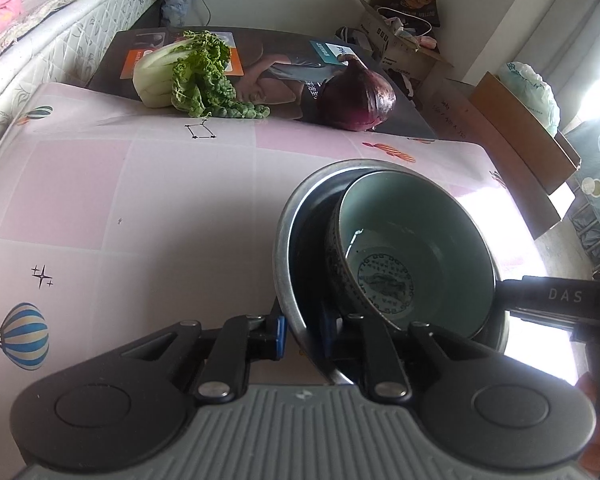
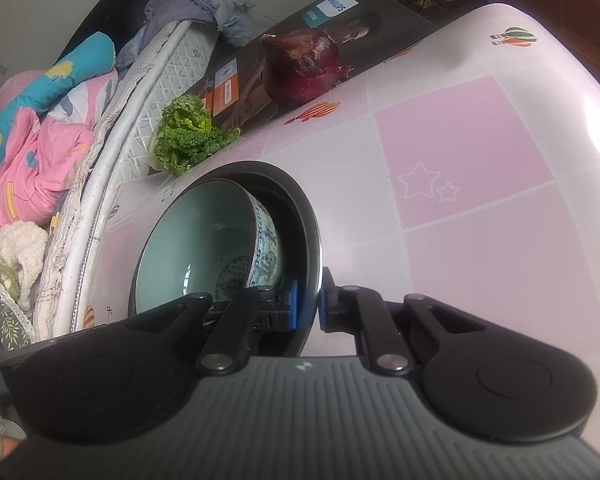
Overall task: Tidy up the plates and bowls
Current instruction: 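Close both grippers on the rim of the basin with teal bowls, then lift the basin with bowls and carry it toward the plate stack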
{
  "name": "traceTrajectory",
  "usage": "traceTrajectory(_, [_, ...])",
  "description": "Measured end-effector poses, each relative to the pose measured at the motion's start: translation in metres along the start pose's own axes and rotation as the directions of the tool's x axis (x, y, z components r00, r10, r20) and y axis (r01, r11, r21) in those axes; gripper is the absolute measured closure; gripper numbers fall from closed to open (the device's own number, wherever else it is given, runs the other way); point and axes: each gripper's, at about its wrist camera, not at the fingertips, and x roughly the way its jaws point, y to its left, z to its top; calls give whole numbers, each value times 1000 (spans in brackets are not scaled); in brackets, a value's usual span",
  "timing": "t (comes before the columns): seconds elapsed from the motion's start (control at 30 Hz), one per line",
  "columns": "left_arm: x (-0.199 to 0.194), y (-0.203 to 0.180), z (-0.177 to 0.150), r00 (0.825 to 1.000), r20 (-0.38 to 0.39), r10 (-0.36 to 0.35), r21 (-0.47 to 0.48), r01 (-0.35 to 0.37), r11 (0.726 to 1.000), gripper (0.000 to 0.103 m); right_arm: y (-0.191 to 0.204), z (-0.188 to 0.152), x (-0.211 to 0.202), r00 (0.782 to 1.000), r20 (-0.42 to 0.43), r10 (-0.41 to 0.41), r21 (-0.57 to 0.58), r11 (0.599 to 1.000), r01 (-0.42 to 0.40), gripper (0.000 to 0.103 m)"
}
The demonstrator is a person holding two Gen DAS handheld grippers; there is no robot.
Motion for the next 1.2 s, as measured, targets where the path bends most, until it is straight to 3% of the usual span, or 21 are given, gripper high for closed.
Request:
traceTrajectory(0.5, [-27,-14,-18,999,32,4,27,-5,1000,86,1,-25,-36,1000,12,-8,0,1000,8,93])
traceTrajectory(1.2, [-113,-38,-46,989,143,-20,26,17,1000,89,25,-61,-129,995,89,39,-9,999,-38,93])
